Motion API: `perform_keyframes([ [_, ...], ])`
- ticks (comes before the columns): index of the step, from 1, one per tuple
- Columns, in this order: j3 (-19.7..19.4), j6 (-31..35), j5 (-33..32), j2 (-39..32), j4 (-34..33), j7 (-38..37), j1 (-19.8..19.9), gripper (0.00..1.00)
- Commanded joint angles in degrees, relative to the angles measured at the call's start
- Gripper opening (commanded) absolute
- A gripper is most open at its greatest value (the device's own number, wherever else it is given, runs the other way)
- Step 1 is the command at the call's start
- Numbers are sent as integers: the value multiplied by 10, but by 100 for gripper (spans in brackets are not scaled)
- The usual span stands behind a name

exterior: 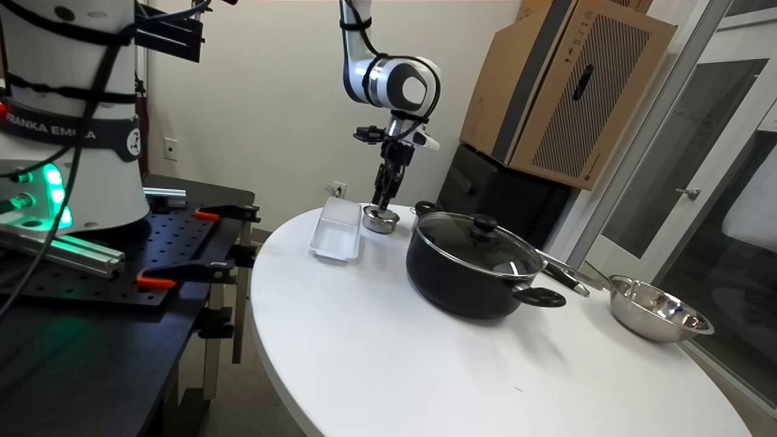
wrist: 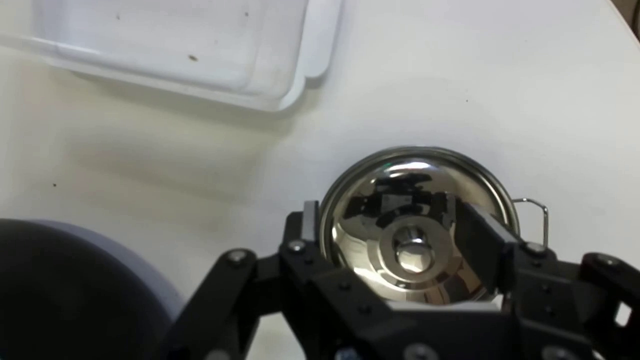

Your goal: Take the lid off the smallest pot and put it on the table

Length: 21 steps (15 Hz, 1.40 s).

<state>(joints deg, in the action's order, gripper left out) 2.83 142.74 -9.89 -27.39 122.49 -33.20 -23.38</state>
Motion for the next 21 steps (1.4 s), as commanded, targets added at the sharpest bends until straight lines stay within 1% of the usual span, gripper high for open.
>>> perform_keyframes([
  [1, -5, 5, -5, -13, -16, -14, -7, 71],
  [2, -6, 5, -5, -16, -19, -14, -8, 71],
  [3, -7, 4, -7, -18, -23, -16, -9, 74],
  [5, -8, 3, -8, -24, -33, -18, -11, 76],
  [7, -8, 2, -10, -30, -42, -21, -13, 72],
  [8, -9, 1, -10, -33, -45, -22, -15, 50],
  [10, -9, 0, -10, -37, -50, -22, -17, 47],
  [11, -9, 0, -9, -39, -52, -23, -18, 41],
  [15, -9, 0, -9, -42, -56, -27, -21, 9],
  [16, -9, 1, -9, -40, -57, -28, -21, 4],
  [17, -9, 1, -8, -41, -57, -29, -20, 0],
  [19, -10, 1, -8, -40, -57, -31, -20, 5],
  [21, -7, 0, -3, -30, -51, -28, -16, 5],
])
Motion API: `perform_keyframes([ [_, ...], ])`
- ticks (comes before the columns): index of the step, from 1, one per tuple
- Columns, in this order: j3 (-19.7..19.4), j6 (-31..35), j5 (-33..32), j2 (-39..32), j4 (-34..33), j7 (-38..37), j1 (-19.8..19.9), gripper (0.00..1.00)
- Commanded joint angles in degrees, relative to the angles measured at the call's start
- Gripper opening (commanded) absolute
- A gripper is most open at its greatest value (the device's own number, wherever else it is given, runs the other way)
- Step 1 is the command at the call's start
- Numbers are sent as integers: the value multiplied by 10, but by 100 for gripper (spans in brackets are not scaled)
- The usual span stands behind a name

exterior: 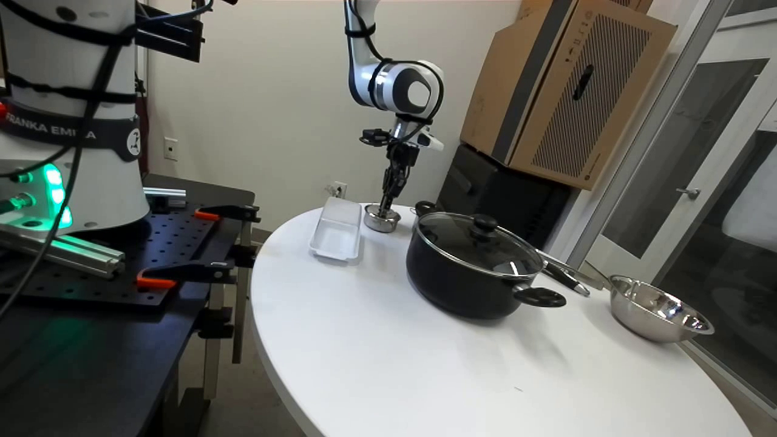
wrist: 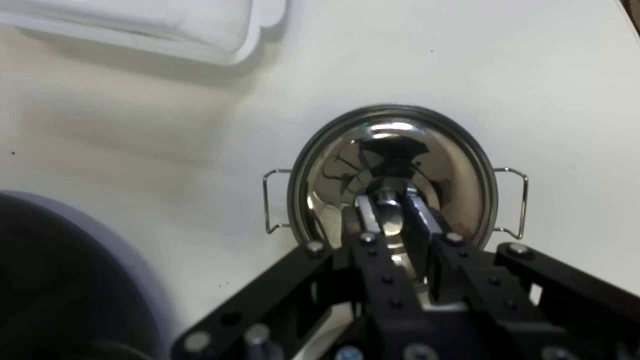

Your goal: Take the lid off the smallest pot and put it on the table

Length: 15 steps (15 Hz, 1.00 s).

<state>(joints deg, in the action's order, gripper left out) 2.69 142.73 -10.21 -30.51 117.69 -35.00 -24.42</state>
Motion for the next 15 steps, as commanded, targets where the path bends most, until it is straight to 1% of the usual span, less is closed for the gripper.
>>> perform_keyframes([
  [1, 0, -1, 6, 16, 7, -4, -2, 5],
  [7, 24, -15, 24, 135, 72, 30, 20, 5],
  [10, 30, -40, 23, 207, 125, 39, 36, 5],
  [13, 29, -52, 36, 277, 190, 38, 69, 5],
  [15, 22, -48, 50, 321, 231, 34, 98, 5],
])
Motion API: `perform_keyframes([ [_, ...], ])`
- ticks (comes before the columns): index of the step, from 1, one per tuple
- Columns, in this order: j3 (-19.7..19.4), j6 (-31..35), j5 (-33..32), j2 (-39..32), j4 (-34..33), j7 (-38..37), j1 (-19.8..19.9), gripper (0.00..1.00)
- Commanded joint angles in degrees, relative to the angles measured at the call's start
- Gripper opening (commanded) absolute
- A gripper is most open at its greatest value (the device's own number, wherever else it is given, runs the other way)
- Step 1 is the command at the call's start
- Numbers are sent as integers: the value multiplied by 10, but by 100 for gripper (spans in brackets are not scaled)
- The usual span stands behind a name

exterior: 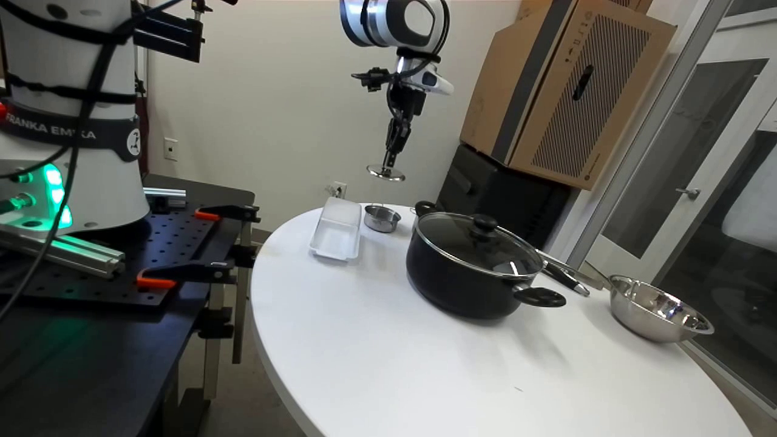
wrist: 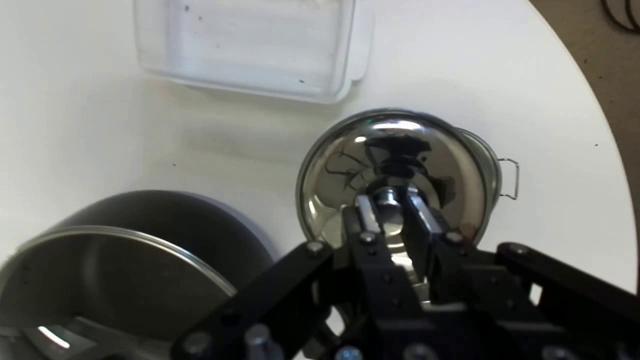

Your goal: Take the lid off the smallest pot and put it on the table

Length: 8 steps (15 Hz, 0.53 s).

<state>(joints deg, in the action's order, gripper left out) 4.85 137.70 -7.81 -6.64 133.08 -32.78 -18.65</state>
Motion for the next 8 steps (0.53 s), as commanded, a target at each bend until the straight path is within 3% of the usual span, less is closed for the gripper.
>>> perform_keyframes([
  [1, -4, 2, 34, 105, 97, 10, 58, 5],
  [8, -34, -10, 49, 194, 184, -6, 173, 5],
])
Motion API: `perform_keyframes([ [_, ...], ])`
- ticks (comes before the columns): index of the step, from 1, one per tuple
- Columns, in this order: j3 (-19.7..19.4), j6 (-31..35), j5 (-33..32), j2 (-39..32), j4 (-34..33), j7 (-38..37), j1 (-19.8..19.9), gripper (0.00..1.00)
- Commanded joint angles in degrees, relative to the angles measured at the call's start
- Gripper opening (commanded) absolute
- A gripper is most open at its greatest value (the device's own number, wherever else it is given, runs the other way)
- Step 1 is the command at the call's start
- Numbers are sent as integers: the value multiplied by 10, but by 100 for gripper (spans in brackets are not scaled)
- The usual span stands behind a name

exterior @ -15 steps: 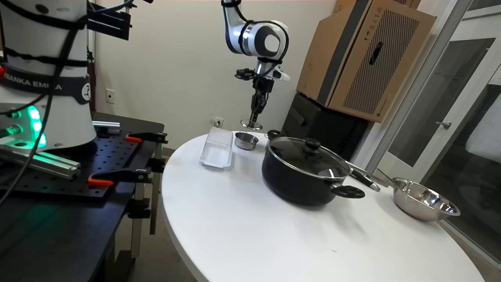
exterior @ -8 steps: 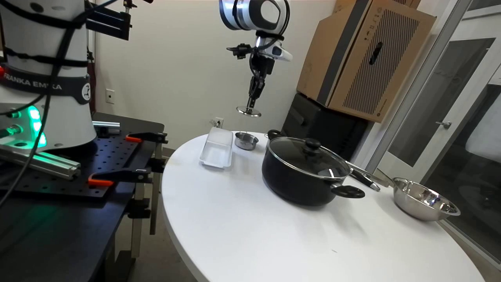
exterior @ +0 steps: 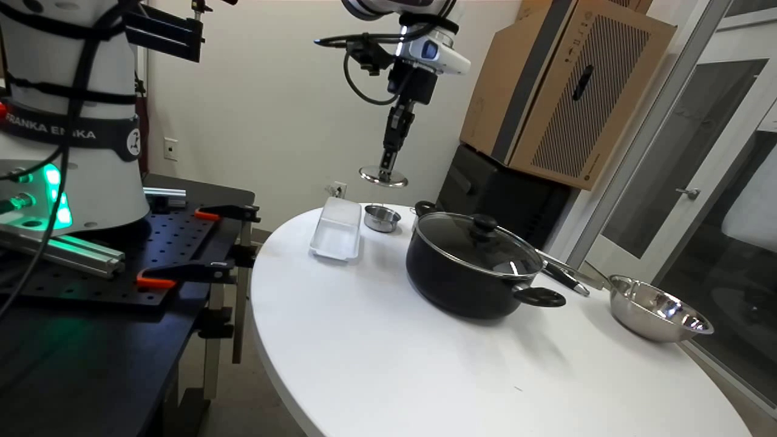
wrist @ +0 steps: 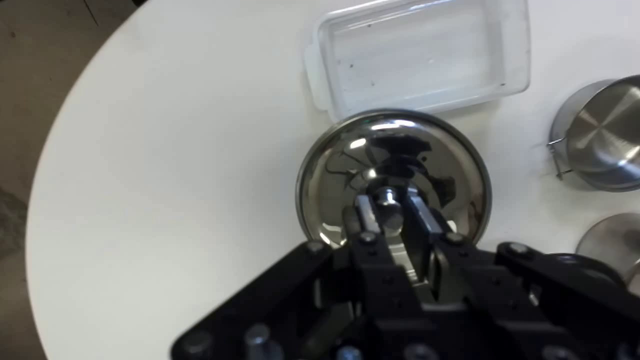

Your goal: Take the lid off the smallest pot and put it on the table

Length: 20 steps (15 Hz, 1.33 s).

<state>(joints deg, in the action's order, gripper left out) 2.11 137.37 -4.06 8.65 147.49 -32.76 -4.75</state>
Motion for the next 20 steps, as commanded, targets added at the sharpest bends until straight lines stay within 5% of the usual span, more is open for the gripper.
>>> perform_keyframes([
  [1, -11, -5, 13, 41, 47, -9, 49, 5],
  [9, -36, 51, -22, -64, 30, -74, 133, 5],
  [20, -61, 75, -52, -278, -127, -173, 38, 5],
])
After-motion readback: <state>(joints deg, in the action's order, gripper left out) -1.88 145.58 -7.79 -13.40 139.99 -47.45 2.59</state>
